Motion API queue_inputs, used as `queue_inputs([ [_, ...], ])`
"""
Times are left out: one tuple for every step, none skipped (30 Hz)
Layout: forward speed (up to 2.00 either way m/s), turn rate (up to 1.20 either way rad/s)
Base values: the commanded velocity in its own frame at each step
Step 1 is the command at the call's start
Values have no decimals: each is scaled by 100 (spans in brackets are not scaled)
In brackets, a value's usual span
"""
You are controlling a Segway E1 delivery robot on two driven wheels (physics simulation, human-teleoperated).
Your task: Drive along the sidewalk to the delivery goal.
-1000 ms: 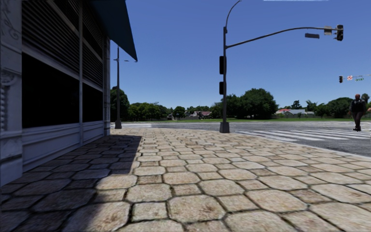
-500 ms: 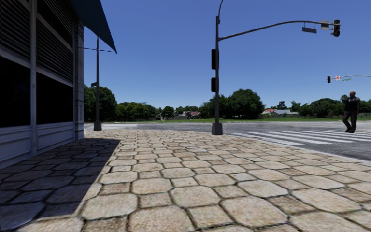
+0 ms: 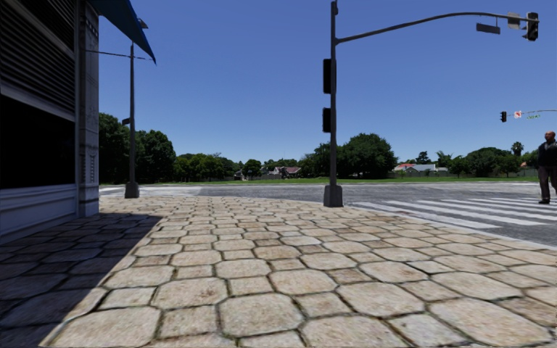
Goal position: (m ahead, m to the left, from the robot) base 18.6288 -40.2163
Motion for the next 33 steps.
queue_inputs([
  [200,-6],
  [200,-6],
  [200,-7],
  [200,-8],
  [190,-15],
  [190,-15],
  [178,-25],
  [165,-29],
  [161,-30],
  [161,-30],
  [160,-30],
  [159,-30],
  [162,-30],
  [162,-30],
  [169,-30],
  [171,-30],
  [172,-30],
  [172,-30],
  [173,-30],
  [173,-30],
  [173,-30],
  [173,-30],
  [173,-30],
  [173,-24],
  [176,-5],
  [176,-5],
  [186,0],
  [190,0],
  [190,0],
  [190,0],
  [191,-8],
  [191,-16],
  [191,-16],
])
